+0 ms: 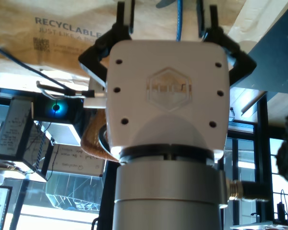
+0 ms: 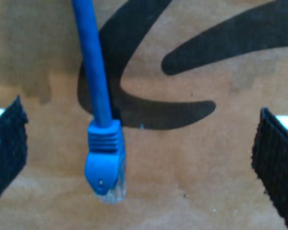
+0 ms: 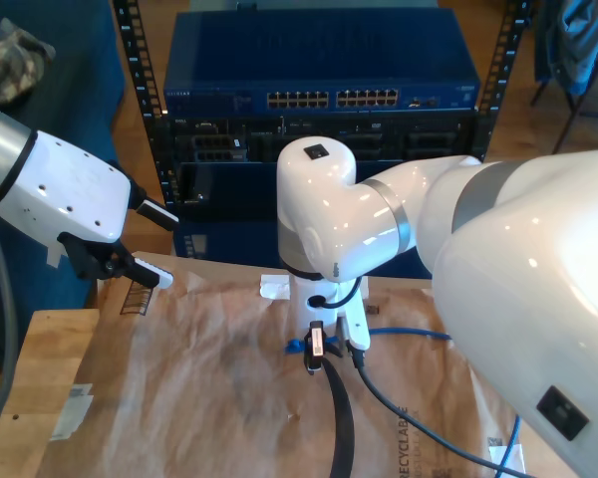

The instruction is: Grab the cable and plug it in

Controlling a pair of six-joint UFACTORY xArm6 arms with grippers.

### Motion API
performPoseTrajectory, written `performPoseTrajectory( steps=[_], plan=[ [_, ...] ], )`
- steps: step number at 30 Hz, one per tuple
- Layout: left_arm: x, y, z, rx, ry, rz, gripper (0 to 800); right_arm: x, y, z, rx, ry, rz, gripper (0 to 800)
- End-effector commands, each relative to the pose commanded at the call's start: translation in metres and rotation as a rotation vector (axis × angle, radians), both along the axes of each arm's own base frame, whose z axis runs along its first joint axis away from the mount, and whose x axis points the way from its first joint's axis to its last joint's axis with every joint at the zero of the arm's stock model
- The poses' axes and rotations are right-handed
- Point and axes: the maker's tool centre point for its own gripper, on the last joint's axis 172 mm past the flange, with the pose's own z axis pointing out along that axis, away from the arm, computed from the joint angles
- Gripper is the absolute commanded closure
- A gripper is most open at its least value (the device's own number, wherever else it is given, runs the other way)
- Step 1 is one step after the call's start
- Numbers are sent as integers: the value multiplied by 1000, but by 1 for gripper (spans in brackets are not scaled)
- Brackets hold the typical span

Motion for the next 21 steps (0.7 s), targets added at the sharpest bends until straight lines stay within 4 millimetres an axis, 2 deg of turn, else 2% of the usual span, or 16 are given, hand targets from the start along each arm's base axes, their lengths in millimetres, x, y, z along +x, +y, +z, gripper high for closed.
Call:
performPoseTrajectory(
  steps=[10,13,15,21],
  plan=[
    [0,0,0,0,0,0,2,8,4,-16,3,-16,3,144],
    [0,0,0,0,-1,-1,2,7,3,-17,0,-14,2,209],
    [0,0,0,0,0,0,2,8,3,-19,0,-16,0,307],
    [0,0,0,0,0,0,2,12,2,-19,-3,-33,6,442]
  ],
)
